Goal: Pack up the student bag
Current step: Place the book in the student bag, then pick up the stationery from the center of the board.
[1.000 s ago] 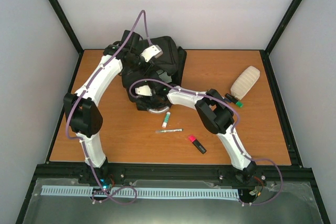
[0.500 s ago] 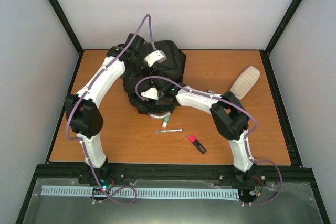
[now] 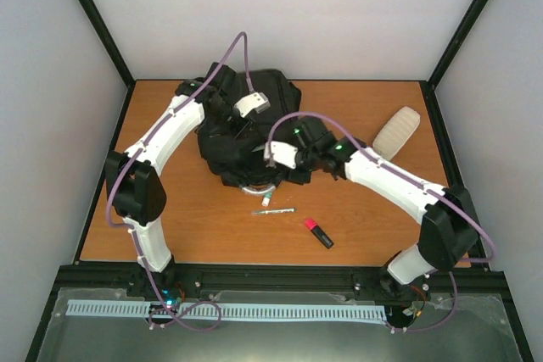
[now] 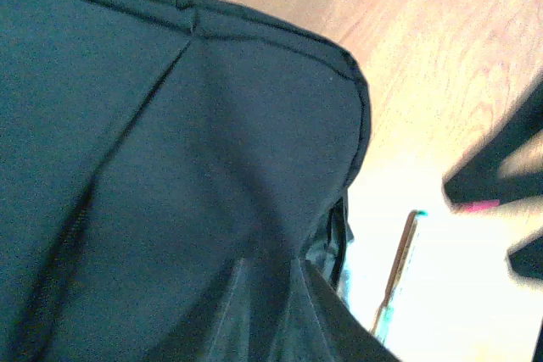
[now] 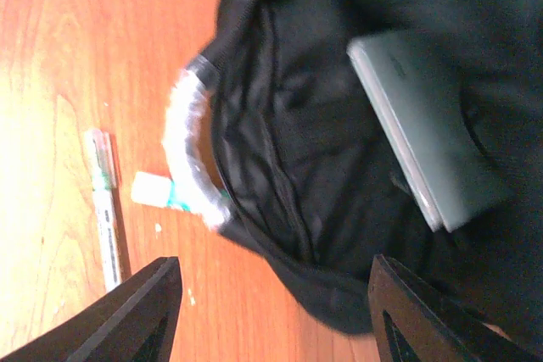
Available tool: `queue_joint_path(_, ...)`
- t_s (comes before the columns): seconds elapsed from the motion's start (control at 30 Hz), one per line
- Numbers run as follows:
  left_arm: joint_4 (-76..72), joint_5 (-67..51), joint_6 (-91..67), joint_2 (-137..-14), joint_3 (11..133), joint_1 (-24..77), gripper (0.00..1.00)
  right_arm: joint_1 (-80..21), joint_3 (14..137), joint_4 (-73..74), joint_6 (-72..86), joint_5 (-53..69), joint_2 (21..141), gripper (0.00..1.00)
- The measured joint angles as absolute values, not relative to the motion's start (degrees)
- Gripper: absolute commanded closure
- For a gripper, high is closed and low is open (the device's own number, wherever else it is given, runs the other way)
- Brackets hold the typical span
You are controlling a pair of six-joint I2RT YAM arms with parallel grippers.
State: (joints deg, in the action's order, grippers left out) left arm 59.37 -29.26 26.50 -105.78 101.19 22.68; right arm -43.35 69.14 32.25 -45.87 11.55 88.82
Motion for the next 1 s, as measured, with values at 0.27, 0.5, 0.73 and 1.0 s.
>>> queue_joint_path(0.27,61.4,-30.3,27.0,-103.3,99.4,22.8,0.0,-26.4,69.4,38.9,-38.1,17.6,82.9,0.33)
queue_joint_path(0.5,61.3,-24.5,24.2,-98.5,98.6,22.8,0.0,-13.1,72.0,40.6,-29.0,16.4,82.3,0.0)
queue_joint_path(0.73,60.0,-23.3,18.5,-96.1,96.8,17.1,0.0,2.7,74.1,39.7,-18.0,14.0,82.3,0.0)
queue_joint_path(1.0,56.4,-12.6,2.1,-90.9,93.7,9.4,0.0,15.2,75.8,42.2,-9.5,17.8,88.3,0.18)
